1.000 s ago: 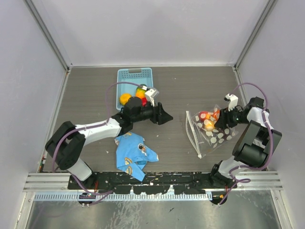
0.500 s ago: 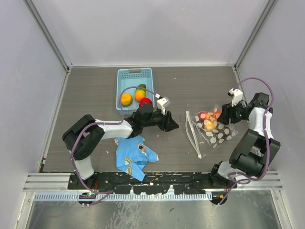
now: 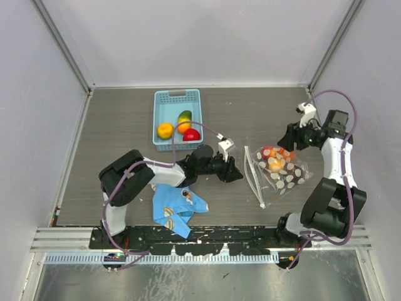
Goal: Open the zip-top bag and remove the fake food
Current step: Pick up the fake fruit from the zipper food storage bag.
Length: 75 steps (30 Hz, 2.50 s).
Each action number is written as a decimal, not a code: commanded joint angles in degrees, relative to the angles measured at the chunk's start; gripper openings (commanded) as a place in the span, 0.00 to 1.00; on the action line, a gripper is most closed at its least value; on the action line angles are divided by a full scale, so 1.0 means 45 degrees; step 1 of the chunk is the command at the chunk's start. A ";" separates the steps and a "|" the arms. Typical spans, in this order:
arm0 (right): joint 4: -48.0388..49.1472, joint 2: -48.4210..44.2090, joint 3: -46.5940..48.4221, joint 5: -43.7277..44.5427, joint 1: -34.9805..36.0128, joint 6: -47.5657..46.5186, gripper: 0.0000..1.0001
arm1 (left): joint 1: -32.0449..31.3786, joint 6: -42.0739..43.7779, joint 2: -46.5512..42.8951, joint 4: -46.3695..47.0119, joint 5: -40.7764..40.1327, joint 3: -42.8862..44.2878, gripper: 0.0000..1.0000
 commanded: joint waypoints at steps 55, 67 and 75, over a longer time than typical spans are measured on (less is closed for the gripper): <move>-0.1572 -0.0006 -0.0831 0.1816 0.6188 -0.0577 0.05 | -0.1380 0.2932 0.1723 0.5627 -0.2613 -0.0228 0.47; -0.2371 -0.0377 -0.0425 0.0285 0.6149 -0.1092 0.01 | -0.1948 0.4950 0.2944 0.8227 -0.2812 -0.0002 0.52; -0.2589 -0.0276 -0.0382 0.0057 0.6091 -0.1296 0.01 | -0.1985 0.4709 0.3660 0.8060 -0.4454 0.0482 0.74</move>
